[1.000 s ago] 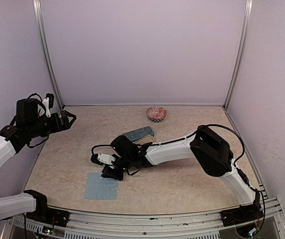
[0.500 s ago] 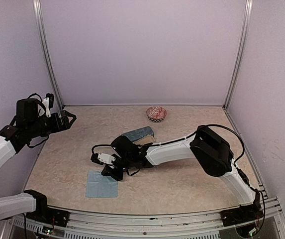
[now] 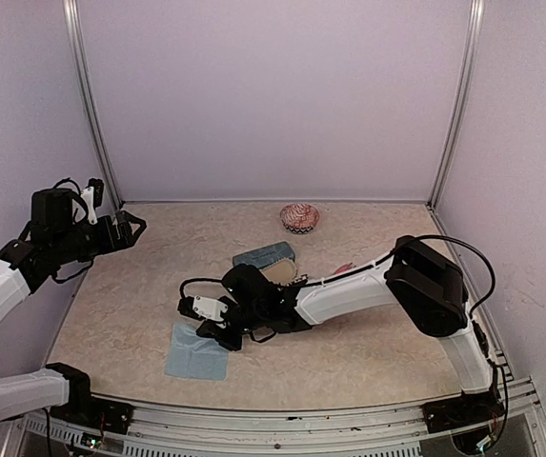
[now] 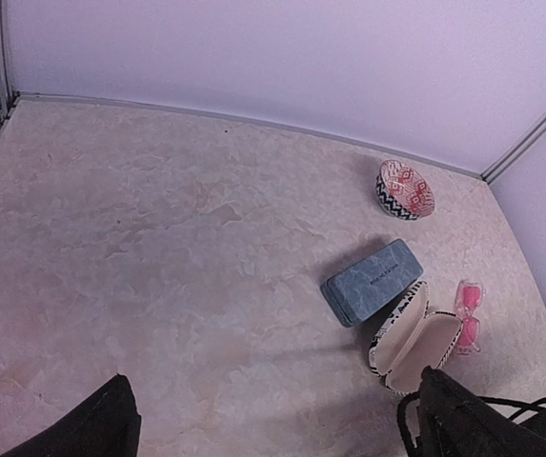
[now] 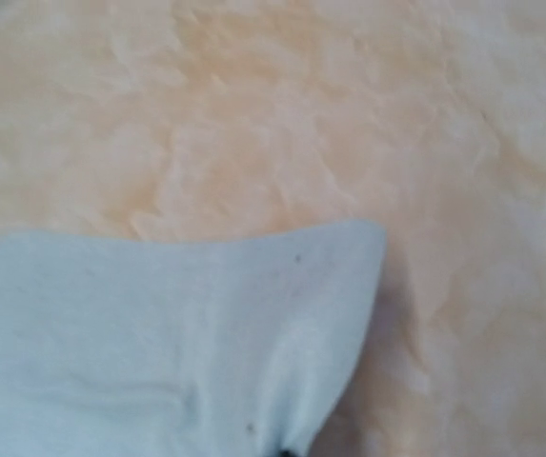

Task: Organize the sunglasses
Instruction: Fold the glasses cleaning cloth at the center of the board.

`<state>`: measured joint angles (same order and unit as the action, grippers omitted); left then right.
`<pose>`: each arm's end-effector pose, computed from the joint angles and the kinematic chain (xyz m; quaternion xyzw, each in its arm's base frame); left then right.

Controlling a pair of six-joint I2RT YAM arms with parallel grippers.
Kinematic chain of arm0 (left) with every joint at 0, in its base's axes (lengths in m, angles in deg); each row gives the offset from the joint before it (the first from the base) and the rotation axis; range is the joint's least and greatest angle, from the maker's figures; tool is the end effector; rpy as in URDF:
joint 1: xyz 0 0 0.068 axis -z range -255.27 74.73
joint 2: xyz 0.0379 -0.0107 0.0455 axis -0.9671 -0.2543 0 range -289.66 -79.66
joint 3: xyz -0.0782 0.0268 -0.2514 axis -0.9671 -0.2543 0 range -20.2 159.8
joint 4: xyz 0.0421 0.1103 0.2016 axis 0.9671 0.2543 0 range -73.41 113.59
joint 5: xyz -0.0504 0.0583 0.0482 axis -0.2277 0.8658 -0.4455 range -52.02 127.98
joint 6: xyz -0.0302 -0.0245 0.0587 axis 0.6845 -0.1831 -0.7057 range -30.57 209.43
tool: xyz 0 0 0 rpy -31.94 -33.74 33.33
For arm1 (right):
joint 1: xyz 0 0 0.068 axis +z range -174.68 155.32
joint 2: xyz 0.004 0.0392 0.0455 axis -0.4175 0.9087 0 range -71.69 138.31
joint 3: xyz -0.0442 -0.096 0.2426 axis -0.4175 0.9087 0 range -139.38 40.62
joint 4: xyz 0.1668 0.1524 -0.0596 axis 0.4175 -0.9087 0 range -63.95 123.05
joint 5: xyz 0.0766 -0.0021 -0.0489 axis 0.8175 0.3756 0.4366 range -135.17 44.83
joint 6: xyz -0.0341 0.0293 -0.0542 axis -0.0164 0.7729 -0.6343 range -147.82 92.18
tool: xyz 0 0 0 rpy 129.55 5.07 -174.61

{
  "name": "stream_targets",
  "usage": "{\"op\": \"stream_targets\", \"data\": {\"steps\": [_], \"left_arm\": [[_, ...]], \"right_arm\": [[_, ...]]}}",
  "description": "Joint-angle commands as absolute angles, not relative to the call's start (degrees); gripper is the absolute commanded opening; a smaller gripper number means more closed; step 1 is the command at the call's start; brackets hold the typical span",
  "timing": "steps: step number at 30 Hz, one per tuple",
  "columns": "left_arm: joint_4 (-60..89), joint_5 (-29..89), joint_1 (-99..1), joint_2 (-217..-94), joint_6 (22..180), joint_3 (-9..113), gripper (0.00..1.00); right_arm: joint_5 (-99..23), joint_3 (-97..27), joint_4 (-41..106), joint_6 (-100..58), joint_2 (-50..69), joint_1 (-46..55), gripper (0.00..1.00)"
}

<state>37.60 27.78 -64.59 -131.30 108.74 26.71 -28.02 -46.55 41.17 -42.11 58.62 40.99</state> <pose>0.1930 -0.0468 0.2992 -0.0163 0.8446 -0.2098 0.4923 0.1859 0.4526 0.1310 -0.6163 0.6279 0.3171 0.3540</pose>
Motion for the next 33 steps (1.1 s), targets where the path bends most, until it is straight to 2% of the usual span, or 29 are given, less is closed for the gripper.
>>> {"op": "stream_targets", "data": {"steps": [1, 33], "left_arm": [[36.2, 27.1, -65.0, -130.9, 108.9, 26.0, 0.99], [35.9, 26.4, -65.0, -130.1, 109.0, 25.9, 0.99]], "right_arm": [[-28.2, -44.8, 45.2, -43.4, 55.5, 42.3, 0.00], [-25.5, -44.8, 38.3, -41.9, 57.5, 47.3, 0.00]]}}
